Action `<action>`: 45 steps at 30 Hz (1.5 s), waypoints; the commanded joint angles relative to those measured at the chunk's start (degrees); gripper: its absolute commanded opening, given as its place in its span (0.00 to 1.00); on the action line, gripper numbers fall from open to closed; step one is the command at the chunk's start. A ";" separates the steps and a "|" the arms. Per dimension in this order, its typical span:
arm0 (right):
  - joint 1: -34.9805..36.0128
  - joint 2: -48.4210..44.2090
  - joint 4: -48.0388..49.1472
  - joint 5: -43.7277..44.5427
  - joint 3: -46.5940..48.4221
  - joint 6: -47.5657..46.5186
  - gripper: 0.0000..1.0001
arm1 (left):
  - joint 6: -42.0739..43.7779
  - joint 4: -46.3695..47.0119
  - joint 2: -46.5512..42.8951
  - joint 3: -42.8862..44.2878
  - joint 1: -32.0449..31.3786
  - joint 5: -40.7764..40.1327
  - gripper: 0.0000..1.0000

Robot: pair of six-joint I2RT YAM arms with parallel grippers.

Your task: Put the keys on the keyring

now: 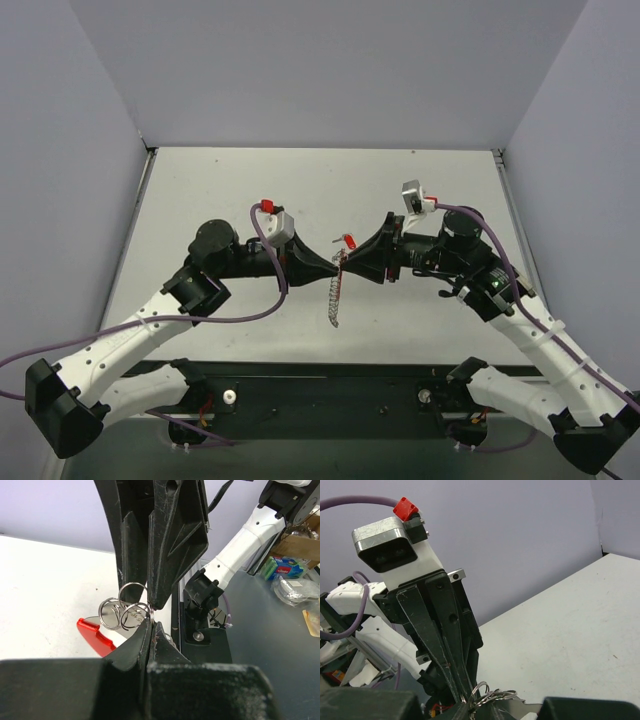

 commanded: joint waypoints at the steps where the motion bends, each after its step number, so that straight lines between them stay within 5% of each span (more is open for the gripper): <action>1: 0.04 -0.10 1.02 3.86 1.55 -0.41 0.18 | 0.35 3.95 -0.82 2.28 -0.18 3.03 0.00; 20: -4.88 -3.09 8.93 -0.54 -2.41 5.65 0.00 | 1.23 4.03 -3.46 0.78 -0.26 3.56 0.00; 45: -4.88 -1.07 11.22 -3.09 -3.20 6.18 0.00 | -6.68 25.91 1.64 -1.94 -0.26 2.25 0.00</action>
